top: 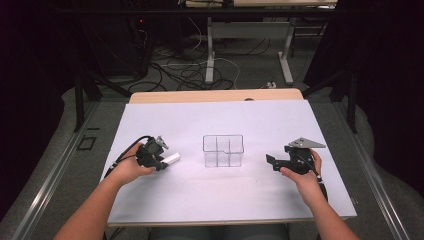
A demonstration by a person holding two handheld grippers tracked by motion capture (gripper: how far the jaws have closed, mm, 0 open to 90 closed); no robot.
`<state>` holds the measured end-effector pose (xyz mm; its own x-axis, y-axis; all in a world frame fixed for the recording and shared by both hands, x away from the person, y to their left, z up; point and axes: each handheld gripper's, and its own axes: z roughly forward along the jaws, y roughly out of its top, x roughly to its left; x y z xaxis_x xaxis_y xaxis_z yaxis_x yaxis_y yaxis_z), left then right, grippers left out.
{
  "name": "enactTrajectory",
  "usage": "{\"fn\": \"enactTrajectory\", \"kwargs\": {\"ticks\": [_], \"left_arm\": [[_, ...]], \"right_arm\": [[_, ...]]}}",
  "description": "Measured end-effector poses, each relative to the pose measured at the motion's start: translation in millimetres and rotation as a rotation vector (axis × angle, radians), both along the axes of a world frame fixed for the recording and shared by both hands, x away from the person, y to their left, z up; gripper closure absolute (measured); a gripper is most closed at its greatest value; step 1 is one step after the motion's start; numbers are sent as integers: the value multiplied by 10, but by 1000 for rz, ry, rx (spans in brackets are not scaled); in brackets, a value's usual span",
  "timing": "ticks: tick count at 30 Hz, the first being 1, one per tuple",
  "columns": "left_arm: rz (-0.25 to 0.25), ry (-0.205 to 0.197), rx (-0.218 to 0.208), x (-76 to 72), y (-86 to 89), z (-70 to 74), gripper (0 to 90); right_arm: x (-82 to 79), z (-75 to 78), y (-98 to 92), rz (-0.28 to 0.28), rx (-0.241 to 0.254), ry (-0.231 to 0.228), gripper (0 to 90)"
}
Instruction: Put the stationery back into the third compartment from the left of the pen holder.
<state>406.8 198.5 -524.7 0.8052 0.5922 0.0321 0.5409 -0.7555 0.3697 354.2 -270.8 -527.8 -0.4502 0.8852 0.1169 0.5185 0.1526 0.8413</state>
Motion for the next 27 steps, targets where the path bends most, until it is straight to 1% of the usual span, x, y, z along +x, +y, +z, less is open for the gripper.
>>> {"fn": "enactTrajectory", "kwargs": {"ticks": [3,4,5,8,9,12,13,14,16,20,23,24,25,27], "left_arm": [[15,1,-15,-27,10,61,678],[24,-3,-33,-41,10,77,678],[24,-3,-30,-50,16,107,678],[43,-7,-52,-88,16,174,678],[40,-15,-55,-98,17,202,678],[44,-9,-65,-132,-1,256,678],[37,-14,-64,-144,-10,276,678],[42,-12,-72,-156,-22,285,678],[35,-17,-78,-175,-40,316,678],[34,-1,-101,-207,-84,380,678],[20,-2,-117,-234,-135,428,678],[19,4,-122,-246,-157,443,677],[7,-6,-119,-247,-174,457,678],[5,0,-128,-265,-212,476,678]], "right_arm": [[-2,2,7,3,2,-1,154],[-4,5,9,3,0,-1,154],[-5,7,11,2,0,-5,154],[-11,12,20,9,-1,-3,154],[-17,13,25,8,1,2,154],[-17,13,29,13,-7,-2,156],[-17,12,32,19,-7,-4,158],[-21,13,37,26,-10,1,164],[-22,9,49,34,-10,3,168],[-25,10,67,41,-20,2,168],[-28,16,76,49,-36,-6,168],[-28,17,81,52,-40,-10,168],[-32,19,87,53,-42,-7,168],[-33,21,97,56,-46,-9,168]]}}
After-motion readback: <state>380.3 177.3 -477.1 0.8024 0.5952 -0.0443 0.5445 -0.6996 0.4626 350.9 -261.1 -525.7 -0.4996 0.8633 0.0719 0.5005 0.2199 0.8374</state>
